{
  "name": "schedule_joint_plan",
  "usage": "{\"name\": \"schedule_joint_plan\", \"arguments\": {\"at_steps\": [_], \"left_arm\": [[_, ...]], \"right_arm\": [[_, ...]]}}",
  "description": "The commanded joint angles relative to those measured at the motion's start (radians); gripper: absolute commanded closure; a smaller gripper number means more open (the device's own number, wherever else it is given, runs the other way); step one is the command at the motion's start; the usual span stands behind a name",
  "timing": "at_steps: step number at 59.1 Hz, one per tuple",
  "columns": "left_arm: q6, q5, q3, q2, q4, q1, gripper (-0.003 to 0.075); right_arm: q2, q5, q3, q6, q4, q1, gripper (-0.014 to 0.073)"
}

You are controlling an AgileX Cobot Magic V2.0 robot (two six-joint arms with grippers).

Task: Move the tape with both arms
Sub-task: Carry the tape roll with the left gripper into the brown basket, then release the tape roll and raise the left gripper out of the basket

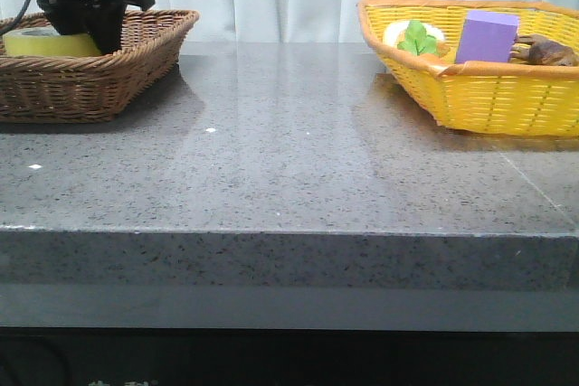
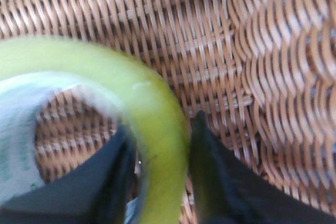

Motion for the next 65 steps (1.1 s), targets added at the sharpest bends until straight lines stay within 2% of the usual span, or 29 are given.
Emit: {"name": "schedule_joint_plan", "arguments": {"at_steps": [1,28,39,48,65], "left_arm": [[-0.003,-0.001,-0.03,-0.079,-0.018,-0.001,0.0355],[-0.003,0.0,-0.032,-0.203,-0.098,-0.001,0.0352],[-0.017,0.0,-0.013,-0.303,-0.234,-0.001,0.0352],[-0.019,0.0,0.075,-0.414,-0.337,-0.008,0.0352],[0.008,-0.008,0.36,-0.641,-0.28,-0.096,0.0352]], "right_arm": [[-0.005,-0.078,-0.028,-0.004,0.002,-0.003,0.0147],[-0.005,-0.078,-0.028,-0.004,0.002,-0.003,0.0147],[-0.005,-0.078,-0.028,-0.004,0.002,-0.003,0.0147],[-0.005,-0.078,-0.028,-0.004,0.002,-0.003,0.0147],[-0.005,-0.078,-0.028,-0.004,0.002,-0.003,0.0147]]}}
